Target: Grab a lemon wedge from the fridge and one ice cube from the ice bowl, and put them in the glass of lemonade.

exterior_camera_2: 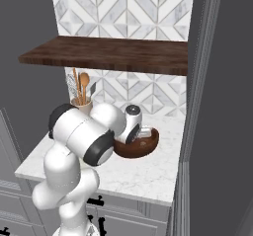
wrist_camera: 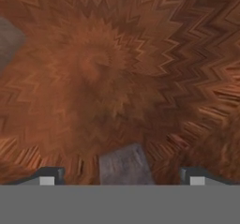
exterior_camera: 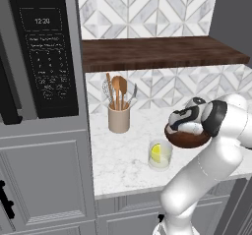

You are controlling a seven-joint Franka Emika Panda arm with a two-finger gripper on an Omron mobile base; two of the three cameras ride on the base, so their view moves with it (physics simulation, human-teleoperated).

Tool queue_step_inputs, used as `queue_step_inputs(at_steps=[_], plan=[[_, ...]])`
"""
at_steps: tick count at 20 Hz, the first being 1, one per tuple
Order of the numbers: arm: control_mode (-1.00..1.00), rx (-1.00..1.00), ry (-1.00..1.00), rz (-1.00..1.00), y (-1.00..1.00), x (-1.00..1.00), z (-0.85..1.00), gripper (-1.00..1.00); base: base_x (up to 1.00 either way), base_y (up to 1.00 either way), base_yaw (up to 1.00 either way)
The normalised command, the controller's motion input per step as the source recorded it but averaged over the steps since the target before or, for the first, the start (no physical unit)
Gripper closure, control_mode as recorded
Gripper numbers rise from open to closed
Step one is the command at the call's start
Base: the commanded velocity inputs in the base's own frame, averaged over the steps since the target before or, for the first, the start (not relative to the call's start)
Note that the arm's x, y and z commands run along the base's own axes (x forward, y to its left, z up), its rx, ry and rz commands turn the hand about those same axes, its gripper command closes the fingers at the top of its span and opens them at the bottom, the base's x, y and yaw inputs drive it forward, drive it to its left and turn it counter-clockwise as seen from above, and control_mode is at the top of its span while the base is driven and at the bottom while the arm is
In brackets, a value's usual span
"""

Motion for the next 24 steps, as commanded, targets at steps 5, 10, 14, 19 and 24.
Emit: queue_step_inputs(at_steps=[5, 10, 14, 19, 24], plan=[[-1.00, 0.00, 0.00, 0.05, -0.47, -0.02, -0.18, -1.00, 0.00, 0.00, 0.00], [-1.00, 0.00, 0.00, 0.03, -0.51, -0.16, -0.23, -1.00, 0.00, 0.00, 0.00], [-1.00, 0.00, 0.00, 0.02, -0.51, -0.25, -0.31, -1.00, 0.00, 0.00, 0.00], [-1.00, 0.00, -0.11, 0.06, -0.48, -0.43, -0.10, -1.00, 0.00, 0.00, 0.00], [-1.00, 0.00, -0.15, 0.06, -0.38, -0.43, 0.00, -1.00, 0.00, 0.00, 0.00]])
